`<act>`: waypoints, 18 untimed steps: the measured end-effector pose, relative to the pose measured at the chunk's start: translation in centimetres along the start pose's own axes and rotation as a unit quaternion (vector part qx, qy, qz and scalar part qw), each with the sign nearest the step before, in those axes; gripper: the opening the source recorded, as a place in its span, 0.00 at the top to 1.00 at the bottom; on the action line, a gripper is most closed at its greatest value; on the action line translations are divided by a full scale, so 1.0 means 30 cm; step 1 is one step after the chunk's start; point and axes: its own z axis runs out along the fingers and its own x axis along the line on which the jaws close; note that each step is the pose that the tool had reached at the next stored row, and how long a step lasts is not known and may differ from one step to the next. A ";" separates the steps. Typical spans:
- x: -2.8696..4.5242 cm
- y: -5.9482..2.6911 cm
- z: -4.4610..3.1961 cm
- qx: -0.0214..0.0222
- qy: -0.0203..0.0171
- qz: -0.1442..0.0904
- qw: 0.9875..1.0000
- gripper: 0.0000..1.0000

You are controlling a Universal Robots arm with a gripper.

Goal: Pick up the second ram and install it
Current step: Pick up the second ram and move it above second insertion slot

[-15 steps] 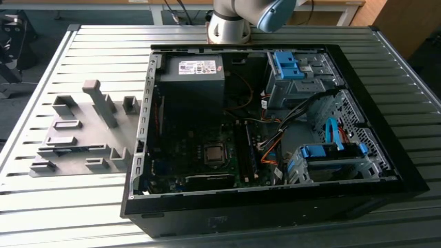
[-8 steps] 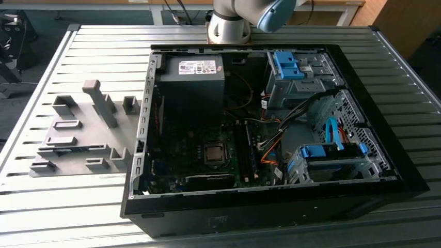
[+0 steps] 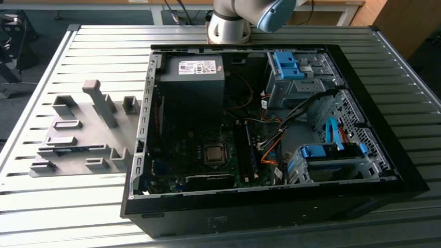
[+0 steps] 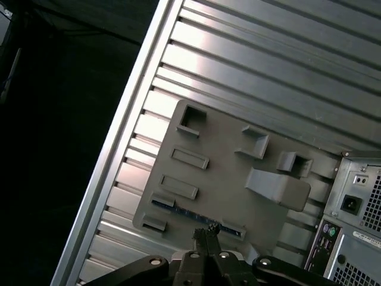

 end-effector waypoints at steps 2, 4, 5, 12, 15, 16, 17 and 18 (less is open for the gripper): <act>0.001 0.000 0.000 0.000 0.001 -0.014 1.000 0.89; 0.001 0.000 0.000 -0.001 0.001 -0.030 1.000 0.89; 0.001 0.000 0.000 -0.001 0.002 -0.037 0.999 0.89; 0.003 0.000 0.001 -0.001 0.003 -0.081 0.997 0.89; 0.003 0.000 0.002 -0.002 0.004 -0.098 0.995 0.89; 0.003 0.000 0.002 -0.002 0.004 -0.104 0.995 0.89; 0.003 -0.001 0.002 -0.002 0.005 -0.109 0.994 0.89; 0.003 -0.001 0.002 -0.002 0.005 -0.115 0.993 0.89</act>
